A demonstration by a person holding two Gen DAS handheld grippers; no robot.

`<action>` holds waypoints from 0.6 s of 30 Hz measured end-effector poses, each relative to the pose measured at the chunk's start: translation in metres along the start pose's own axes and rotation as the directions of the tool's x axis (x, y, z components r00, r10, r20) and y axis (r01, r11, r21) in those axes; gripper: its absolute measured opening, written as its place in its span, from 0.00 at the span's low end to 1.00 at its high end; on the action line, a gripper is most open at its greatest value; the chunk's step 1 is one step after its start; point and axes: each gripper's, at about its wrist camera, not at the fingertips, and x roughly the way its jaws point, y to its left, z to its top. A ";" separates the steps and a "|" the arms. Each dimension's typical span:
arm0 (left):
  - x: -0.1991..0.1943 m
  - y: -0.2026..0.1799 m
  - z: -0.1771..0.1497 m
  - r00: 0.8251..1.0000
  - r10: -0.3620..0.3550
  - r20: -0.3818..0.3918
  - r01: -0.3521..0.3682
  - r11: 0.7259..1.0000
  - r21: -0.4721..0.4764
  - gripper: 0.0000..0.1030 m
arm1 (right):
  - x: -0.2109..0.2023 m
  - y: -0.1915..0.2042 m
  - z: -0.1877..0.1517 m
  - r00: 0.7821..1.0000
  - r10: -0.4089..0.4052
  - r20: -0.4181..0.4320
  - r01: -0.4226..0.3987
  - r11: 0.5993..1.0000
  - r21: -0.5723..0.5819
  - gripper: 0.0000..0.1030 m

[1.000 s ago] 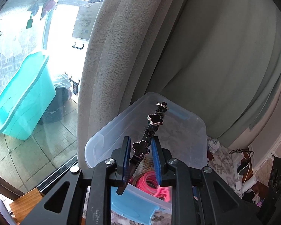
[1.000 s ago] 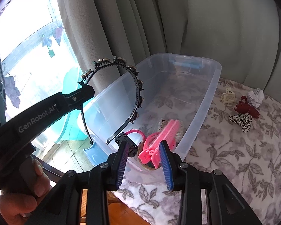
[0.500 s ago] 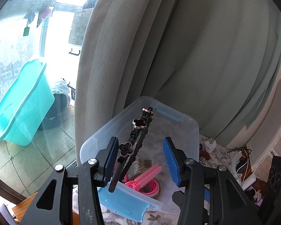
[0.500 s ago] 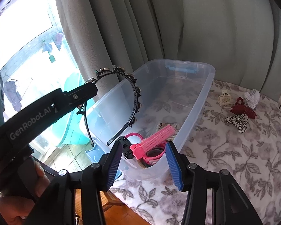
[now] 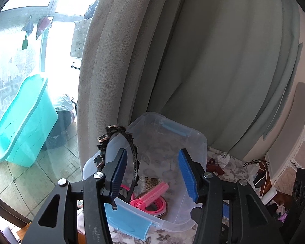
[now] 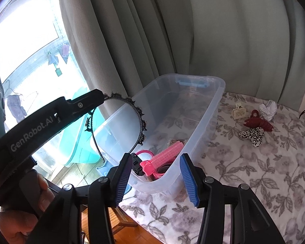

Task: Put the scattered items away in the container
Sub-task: 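Open the left tool to drop the headband while the right tool releases the hair roller, then move both tools back toward the scrunchie and tissue on the tablecloth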

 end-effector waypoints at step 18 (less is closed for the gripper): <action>0.011 0.063 -0.021 0.991 0.113 -0.079 -0.120 0.988 -0.101 0.52 | -0.008 -0.007 -0.001 1.000 0.007 0.006 -0.007 1.000 0.024 0.51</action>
